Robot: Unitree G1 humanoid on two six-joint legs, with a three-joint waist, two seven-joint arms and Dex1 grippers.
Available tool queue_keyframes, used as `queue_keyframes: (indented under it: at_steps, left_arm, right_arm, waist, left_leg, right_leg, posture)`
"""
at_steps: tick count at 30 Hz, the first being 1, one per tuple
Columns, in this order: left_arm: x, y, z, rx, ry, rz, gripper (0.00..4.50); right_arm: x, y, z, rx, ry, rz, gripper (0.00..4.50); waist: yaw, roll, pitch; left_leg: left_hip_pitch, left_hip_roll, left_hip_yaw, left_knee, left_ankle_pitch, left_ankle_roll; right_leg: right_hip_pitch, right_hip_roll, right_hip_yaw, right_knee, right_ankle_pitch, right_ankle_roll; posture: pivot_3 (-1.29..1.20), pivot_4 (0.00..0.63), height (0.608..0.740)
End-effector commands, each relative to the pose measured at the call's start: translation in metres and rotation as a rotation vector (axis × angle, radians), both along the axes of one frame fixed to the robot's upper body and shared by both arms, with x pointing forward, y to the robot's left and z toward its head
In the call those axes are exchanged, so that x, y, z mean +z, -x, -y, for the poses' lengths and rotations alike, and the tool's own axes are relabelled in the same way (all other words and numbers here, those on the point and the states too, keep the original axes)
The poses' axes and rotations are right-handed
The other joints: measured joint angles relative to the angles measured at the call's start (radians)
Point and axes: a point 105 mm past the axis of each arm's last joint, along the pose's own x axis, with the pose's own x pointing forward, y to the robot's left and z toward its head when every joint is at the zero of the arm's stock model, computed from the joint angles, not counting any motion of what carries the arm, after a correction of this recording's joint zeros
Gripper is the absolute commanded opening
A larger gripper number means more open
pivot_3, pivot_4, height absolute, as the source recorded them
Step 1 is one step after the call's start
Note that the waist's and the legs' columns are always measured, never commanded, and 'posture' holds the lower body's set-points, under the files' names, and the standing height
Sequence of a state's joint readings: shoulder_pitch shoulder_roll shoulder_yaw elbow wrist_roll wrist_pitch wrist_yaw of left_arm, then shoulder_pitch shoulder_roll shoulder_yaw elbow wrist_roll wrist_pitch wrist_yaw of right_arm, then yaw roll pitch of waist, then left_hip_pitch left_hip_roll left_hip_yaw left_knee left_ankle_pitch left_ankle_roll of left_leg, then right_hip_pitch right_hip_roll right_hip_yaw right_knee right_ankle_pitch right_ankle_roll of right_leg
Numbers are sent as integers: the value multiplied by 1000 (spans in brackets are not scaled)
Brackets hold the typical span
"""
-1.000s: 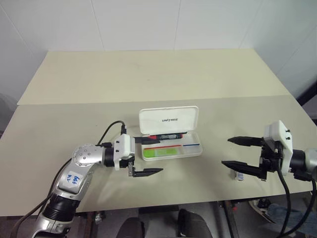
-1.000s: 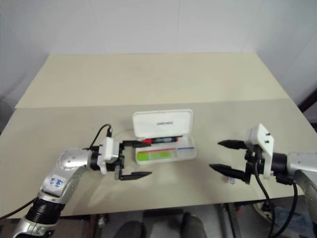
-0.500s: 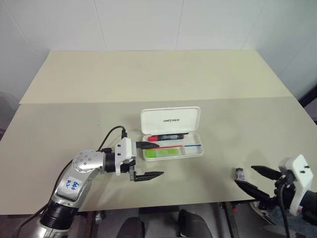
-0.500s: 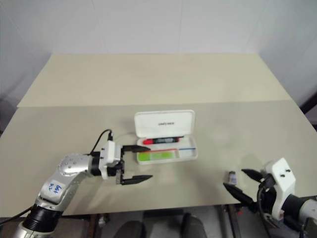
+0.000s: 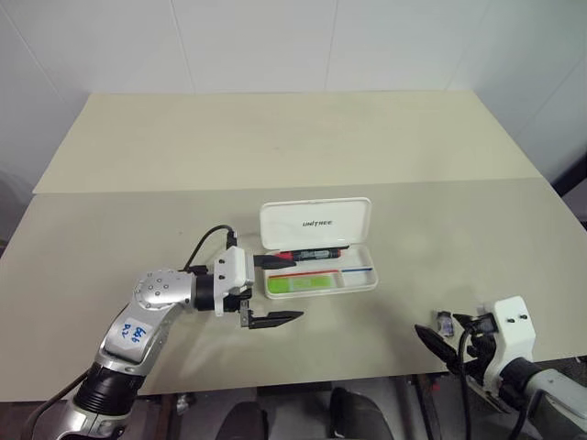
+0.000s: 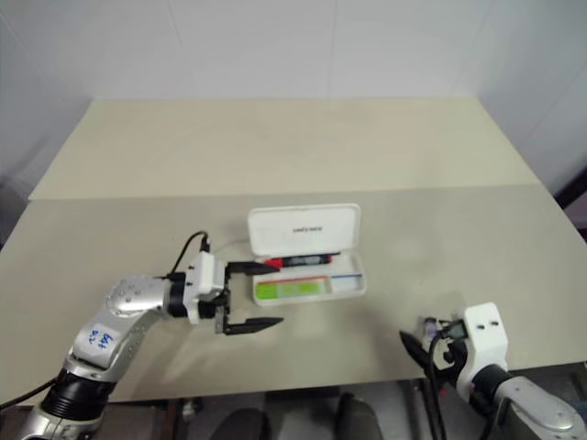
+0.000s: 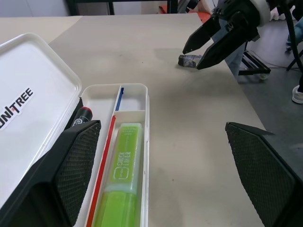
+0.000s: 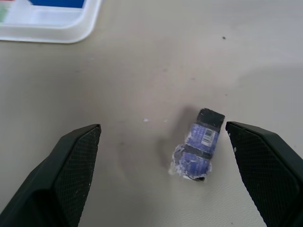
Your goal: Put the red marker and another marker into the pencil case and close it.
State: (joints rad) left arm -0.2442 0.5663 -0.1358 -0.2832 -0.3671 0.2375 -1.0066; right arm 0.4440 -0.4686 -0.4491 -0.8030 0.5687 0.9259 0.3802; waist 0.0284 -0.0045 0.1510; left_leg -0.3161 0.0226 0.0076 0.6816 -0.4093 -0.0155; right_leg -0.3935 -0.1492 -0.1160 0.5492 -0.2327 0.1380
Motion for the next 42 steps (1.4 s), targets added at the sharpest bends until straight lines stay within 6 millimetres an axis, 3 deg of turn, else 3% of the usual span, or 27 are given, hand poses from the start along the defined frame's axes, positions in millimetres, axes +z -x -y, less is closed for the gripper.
queue_keyframes:
  at_steps: [1, 10, 11, 14, 20, 23, 30, 35, 42]
  left_arm:
    - [15, 2, 2, -21, 15, 48, 4500]
    - [21, -3, -2, -27, -4, 70, 4500]
    - [23, -4, -2, -29, -7, 75, 4500]
    - [25, -6, -4, -30, -13, 84, 4500]
    - [30, -11, -5, -33, -18, 104, 4500]
    - [30, -12, -5, -34, -18, 106, 4500]
    - [27, -12, -6, -23, -16, 112, 4500]
    - [26, -12, -8, -4, -13, 112, 4500]
    - [23, -15, -14, 30, -20, 123, 4500]
  right_arm:
    - [4, -5, 2, -42, 22, 54, 4451]
    - [-11, -6, 4, -128, -6, 17, 4451]
    - [-14, -5, 6, -138, 3, 2, 4285]
    - [-21, -4, 9, -164, 28, -25, 3520]
    - [-23, -11, 10, -182, 44, -17, 1228]
    - [-22, -15, 5, -153, 46, -12, 386]
    - [-2, -27, -9, 39, 68, 67, 386]
    - [18, -29, -27, 477, 191, 101, 386]
    - [41, -56, -35, 817, 256, 179, 386]
  waist:
    - [-1, 0, 0]
    - [-1, 1, 0]
    - [-1, 1, 0]
    - [-2, 1, 0]
    - [-4, -2, -2]
    - [-5, -2, -2]
    - [-9, -1, -2]
    - [-6, 2, 0]
    - [-5, 1, 0]
  left_leg:
    - [0, 0, 0, 0, 0, 0]
    - [0, 0, 0, 0, 0, 0]
    - [0, 0, 0, 0, 0, 0]
    - [0, 0, 0, 0, 0, 1]
    - [1, 0, 1, 0, -1, 1]
    - [1, 0, 1, 0, -1, 1]
    - [2, 0, 2, 0, -1, 1]
    - [2, -1, 2, 0, -2, 3]
    - [3, -1, 3, 1, -2, 3]
  right_leg:
    - [0, 0, 0, 0, 0, 0]
    - [0, 0, 0, 0, 0, 0]
    - [0, 0, 0, 0, 0, 0]
    - [0, 0, 0, 0, 0, 0]
    - [0, 0, 0, 0, 0, -1]
    - [0, 0, 0, 0, 0, -1]
    - [0, 0, 1, 1, 0, -1]
    - [0, 1, 2, 0, 0, -1]
    - [0, 0, 0, -3, 0, 0]
  posture:
    - [0, 150, 740]
    - [0, 150, 740]
    - [0, 150, 740]
    - [0, 150, 740]
    - [0, 150, 740]
    - [0, 150, 740]
    - [0, 150, 740]
    - [0, 150, 740]
    - [0, 150, 740]
